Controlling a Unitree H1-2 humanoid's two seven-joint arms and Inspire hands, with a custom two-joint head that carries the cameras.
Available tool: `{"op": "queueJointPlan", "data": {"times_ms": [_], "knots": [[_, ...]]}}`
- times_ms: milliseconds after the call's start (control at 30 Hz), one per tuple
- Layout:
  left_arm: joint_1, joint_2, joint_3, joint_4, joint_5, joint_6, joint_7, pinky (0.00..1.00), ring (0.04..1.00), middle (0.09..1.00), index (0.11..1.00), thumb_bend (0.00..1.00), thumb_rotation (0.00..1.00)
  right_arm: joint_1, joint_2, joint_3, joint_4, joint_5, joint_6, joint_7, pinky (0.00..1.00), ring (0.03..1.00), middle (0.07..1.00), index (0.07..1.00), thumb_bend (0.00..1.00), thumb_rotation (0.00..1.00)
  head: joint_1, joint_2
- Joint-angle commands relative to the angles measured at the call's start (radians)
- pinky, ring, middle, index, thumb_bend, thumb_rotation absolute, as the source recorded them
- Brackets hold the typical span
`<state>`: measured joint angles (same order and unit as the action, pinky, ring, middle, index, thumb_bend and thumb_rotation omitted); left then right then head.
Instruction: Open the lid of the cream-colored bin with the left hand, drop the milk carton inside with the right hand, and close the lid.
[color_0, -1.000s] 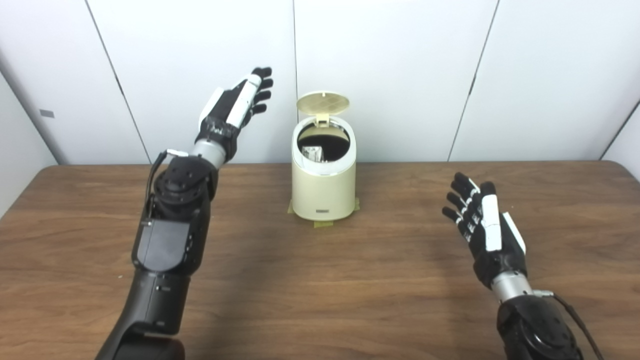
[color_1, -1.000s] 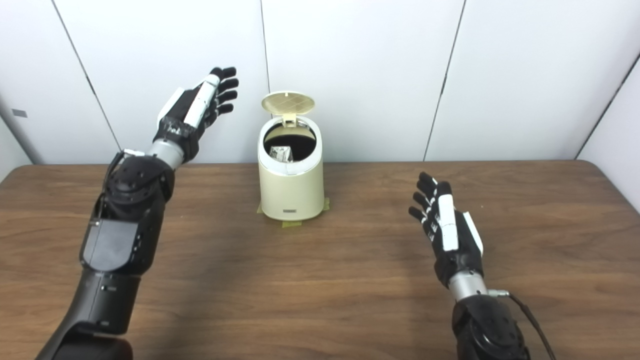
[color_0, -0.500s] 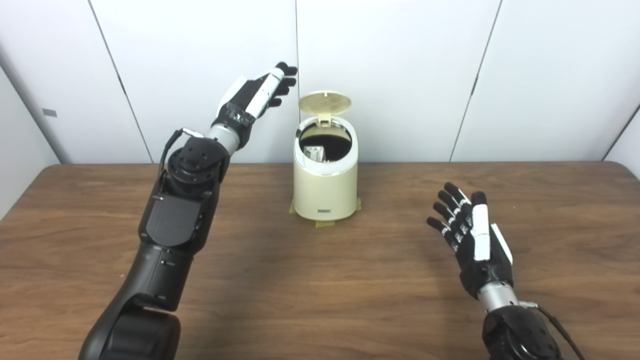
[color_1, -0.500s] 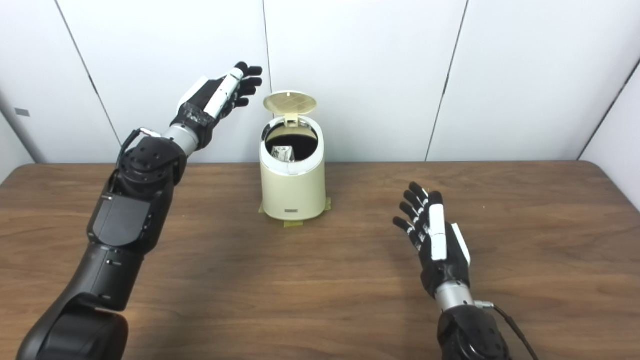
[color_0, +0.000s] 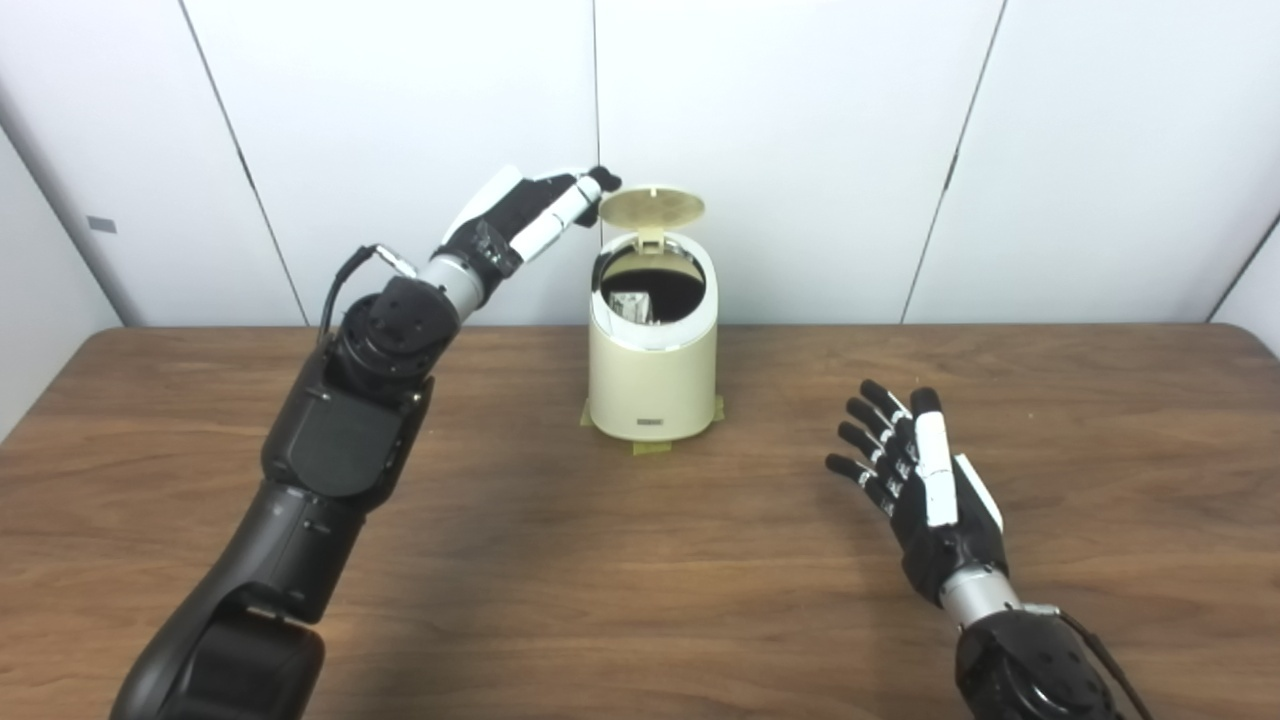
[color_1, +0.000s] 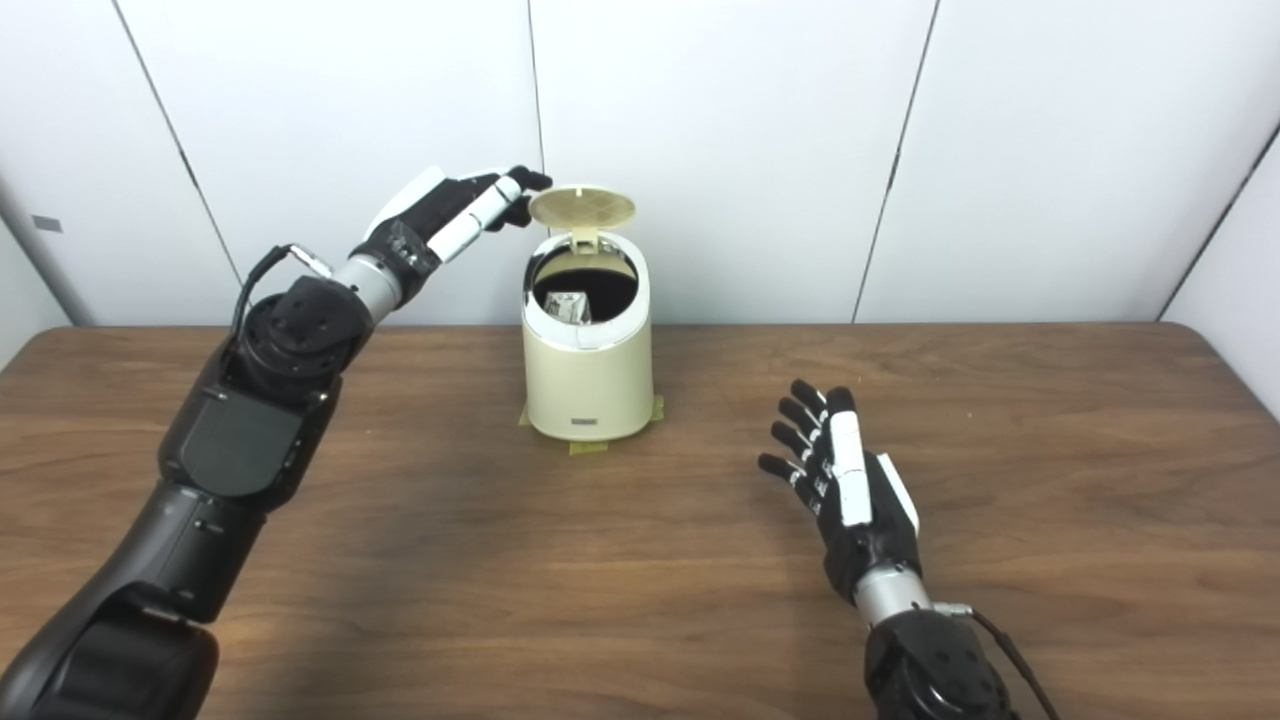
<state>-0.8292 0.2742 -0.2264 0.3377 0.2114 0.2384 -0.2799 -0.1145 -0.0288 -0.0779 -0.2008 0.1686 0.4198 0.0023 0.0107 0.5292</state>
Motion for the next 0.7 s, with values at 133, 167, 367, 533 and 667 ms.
{"op": "queueJointPlan", "data": {"times_ms": [133,167,367,533,667], "knots": [[-0.070,-0.008,-0.002,-0.040,0.037,-0.057,0.014,1.00,0.838,0.736,0.815,0.46,1.00,-0.034,0.012,0.007,-0.040,0.025,0.004,0.016,0.82,0.915,0.871,0.952,0.65,1.00,-0.004,0.000],[-0.070,-0.009,-0.004,-0.041,0.043,-0.061,0.013,1.00,0.841,0.736,0.813,0.46,1.00,-0.035,0.011,0.009,-0.038,0.028,0.004,0.020,0.83,0.919,0.870,0.956,0.65,1.00,-0.004,0.000],[-0.073,0.019,-0.057,-0.057,0.149,-0.127,0.024,0.95,0.854,0.757,0.802,0.47,1.00,-0.036,0.007,0.016,-0.036,0.035,0.009,0.021,0.83,0.920,0.865,0.978,0.65,1.00,-0.009,0.002],[-0.081,0.066,-0.128,-0.086,0.304,-0.198,0.035,0.83,0.825,0.786,0.776,0.44,1.00,-0.038,0.011,0.013,-0.046,0.034,0.028,0.012,0.85,0.915,0.854,0.990,0.64,1.00,-0.012,0.007],[-0.076,0.099,-0.173,-0.115,0.420,-0.252,0.040,0.81,0.843,0.806,0.770,0.47,1.00,-0.038,0.007,0.011,-0.045,0.035,0.031,0.015,0.85,0.916,0.854,0.997,0.64,1.00,-0.014,0.011]]}}
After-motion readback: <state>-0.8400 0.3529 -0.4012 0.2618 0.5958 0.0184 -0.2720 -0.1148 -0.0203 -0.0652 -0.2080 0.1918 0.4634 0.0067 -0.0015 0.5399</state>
